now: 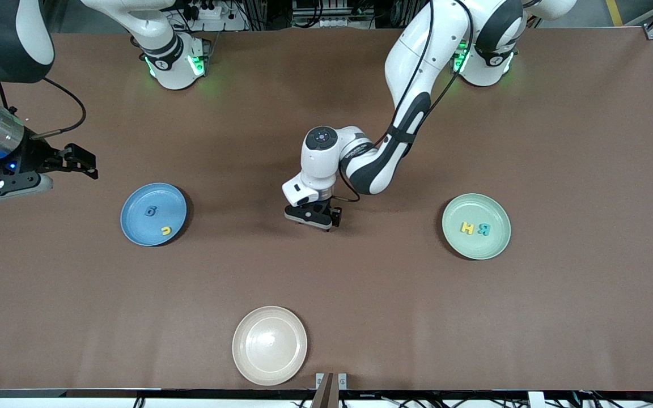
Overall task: Sort upper and lower case letters into plates
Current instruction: 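Release the g on the blue plate while the left gripper grasps the Q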
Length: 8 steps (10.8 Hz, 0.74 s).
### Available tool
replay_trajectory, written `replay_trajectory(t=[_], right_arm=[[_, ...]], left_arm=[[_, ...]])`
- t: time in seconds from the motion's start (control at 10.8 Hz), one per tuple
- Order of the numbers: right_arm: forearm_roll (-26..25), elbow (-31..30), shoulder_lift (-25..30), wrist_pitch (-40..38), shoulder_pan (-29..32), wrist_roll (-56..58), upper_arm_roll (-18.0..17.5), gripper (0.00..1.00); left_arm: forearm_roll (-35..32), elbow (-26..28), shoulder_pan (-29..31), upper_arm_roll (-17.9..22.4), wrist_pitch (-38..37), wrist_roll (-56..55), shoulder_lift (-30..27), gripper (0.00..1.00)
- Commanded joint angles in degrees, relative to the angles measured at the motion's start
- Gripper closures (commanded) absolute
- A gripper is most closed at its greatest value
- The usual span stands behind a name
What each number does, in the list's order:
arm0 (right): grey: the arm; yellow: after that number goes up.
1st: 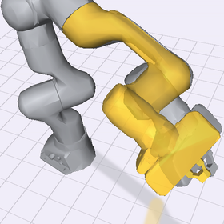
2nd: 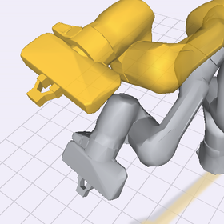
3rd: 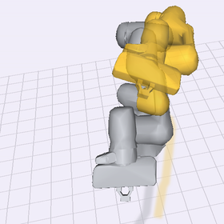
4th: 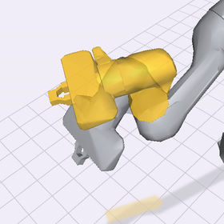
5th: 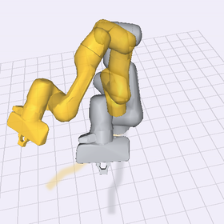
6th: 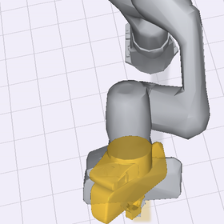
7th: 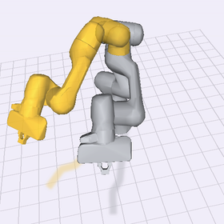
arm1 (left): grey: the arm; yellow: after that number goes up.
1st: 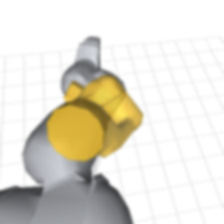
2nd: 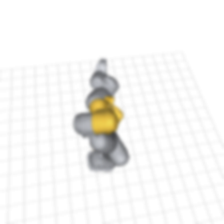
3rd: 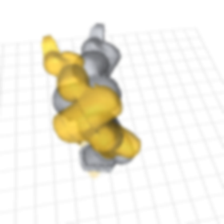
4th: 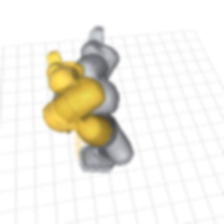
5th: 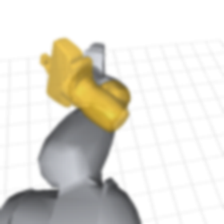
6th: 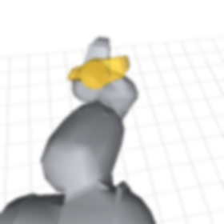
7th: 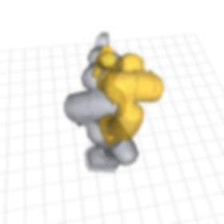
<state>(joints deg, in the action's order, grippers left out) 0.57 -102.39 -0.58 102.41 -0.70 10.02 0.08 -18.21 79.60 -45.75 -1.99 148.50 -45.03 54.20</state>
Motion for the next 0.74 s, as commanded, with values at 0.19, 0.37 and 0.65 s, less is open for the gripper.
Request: replay_trajectory(t=[0.19, 0.37, 0.65], right_arm=[[1.4, -0.3, 0.3, -0.4, 1.8, -1.1, -0.6, 0.0], [1.5, -0.3, -0.1, -0.4, 1.8, -1.1, -0.6, 0.0], [2.7, -0.3, -0.7, -0.2, 1.7, -1.5, -0.6, 0.0]], left_arm=[[-0.9, 0.2, -0.8, 0.7, -3.1, -2.3, -0.3, 0.49], [-0.7, 0.2, -1.0, 0.2, -3.3, -5.8, -0.3, 0.49], [-0.7, 0.2, -2.1, 0.1, -4.7, -8.7, -0.4, 0.49]])
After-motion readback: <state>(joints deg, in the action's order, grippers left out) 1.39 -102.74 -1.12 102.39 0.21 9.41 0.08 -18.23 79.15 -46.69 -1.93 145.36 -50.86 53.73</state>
